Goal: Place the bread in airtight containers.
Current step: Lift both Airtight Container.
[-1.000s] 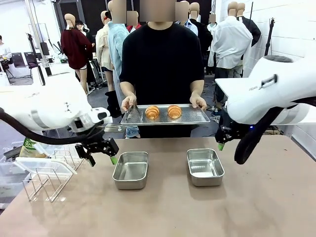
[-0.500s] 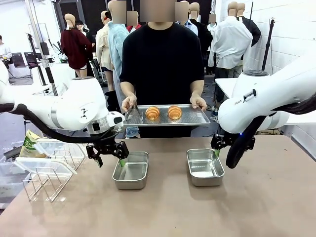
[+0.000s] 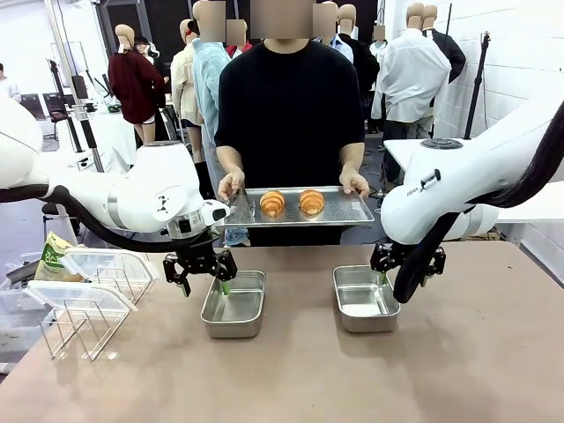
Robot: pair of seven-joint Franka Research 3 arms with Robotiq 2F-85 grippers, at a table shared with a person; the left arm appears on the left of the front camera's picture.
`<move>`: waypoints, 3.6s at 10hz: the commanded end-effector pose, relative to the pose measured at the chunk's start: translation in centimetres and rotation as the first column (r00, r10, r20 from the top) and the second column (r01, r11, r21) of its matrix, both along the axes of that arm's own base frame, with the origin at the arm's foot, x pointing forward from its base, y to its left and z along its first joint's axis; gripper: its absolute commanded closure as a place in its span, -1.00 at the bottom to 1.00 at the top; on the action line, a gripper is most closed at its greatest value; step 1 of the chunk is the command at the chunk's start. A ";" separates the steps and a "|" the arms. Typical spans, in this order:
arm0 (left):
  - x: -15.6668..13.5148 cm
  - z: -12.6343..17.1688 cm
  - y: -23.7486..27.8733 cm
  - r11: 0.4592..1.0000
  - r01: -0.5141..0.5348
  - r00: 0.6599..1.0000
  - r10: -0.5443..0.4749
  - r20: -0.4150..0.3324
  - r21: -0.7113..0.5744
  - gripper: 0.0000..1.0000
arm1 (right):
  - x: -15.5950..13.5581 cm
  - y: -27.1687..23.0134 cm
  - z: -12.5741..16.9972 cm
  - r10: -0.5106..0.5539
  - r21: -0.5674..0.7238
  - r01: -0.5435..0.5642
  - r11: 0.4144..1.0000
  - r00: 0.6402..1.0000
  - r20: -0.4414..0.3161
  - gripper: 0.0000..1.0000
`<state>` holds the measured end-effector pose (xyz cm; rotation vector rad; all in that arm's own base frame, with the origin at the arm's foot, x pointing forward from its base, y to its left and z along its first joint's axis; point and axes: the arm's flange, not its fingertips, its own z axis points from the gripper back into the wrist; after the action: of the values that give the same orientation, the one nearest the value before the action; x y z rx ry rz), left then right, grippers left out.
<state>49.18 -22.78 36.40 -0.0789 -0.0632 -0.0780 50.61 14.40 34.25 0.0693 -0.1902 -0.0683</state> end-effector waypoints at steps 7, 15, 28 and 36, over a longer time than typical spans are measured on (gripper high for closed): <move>2.4 -2.5 -0.1 0.995 -0.090 0.996 0.090 0.003 0.038 -1.00 | 1.6 2.8 -3.3 0.093 -0.100 -0.095 0.990 0.995 -0.019 -1.00; 3.1 -4.5 -0.5 0.997 -0.066 0.997 0.068 -0.022 0.047 -0.85 | 2.0 2.7 -4.6 0.115 -0.076 -0.120 0.990 0.991 -0.073 -0.55; 3.7 -4.3 0.0 0.994 -0.088 0.995 0.091 -0.046 0.066 1.00 | 2.5 2.9 -4.5 0.114 -0.054 -0.121 0.991 0.987 -0.110 1.00; -2.2 5.7 1.3 0.996 -0.072 0.996 0.075 -0.057 0.048 1.00 | -3.7 0.7 6.4 0.109 0.048 -0.109 0.993 0.994 0.005 1.00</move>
<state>48.18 -22.39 40.56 -0.0408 -0.0570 0.0143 48.30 15.80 39.28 0.1001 -0.1880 0.0147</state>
